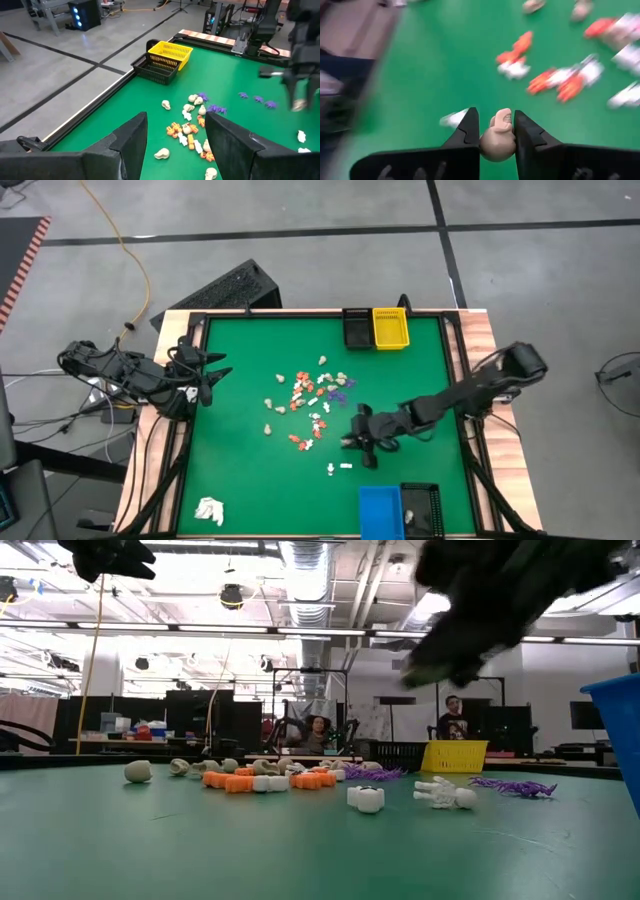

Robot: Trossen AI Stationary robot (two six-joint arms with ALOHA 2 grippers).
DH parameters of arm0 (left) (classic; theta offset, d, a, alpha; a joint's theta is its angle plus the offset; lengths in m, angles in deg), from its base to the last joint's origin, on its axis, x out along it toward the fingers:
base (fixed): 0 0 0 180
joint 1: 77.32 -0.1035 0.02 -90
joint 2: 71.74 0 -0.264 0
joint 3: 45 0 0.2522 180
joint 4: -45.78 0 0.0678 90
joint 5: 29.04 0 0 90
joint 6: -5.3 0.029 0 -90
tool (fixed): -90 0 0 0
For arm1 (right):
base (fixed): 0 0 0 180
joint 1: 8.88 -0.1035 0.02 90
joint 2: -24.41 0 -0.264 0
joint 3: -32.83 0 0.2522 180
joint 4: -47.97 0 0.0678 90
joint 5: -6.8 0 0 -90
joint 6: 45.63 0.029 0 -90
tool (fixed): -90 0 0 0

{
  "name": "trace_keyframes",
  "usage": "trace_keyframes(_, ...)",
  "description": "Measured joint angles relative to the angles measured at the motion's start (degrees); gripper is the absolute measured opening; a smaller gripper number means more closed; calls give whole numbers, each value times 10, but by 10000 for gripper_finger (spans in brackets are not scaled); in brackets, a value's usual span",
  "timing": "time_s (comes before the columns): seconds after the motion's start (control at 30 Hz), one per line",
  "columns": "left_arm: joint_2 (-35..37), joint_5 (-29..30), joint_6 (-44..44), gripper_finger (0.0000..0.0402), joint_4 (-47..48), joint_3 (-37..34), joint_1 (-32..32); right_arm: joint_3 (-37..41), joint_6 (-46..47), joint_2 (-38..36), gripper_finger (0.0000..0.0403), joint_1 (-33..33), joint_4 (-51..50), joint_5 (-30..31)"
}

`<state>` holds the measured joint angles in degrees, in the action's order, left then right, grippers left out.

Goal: Sort Halloween decoration
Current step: Put the white skull toy into the bottom black basket

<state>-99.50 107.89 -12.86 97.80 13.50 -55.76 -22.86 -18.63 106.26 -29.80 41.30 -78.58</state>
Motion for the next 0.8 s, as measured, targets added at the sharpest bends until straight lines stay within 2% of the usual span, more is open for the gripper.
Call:
trace_keyframes(0.2,0,0,0,189,0,0,0,0,256,-112,58,-83,-85,-63)
trace_keyframes(0.37,0,4,0,189,0,0,0,0,463,-155,58,-172,-101,-51)
trace_keyframes(0.57,0,4,-1,189,0,0,0,-1,657,-123,57,-271,-103,-31)
trace_keyframes(0.8,0,5,5,189,0,0,0,-1,737,-76,57,-334,-126,-32)
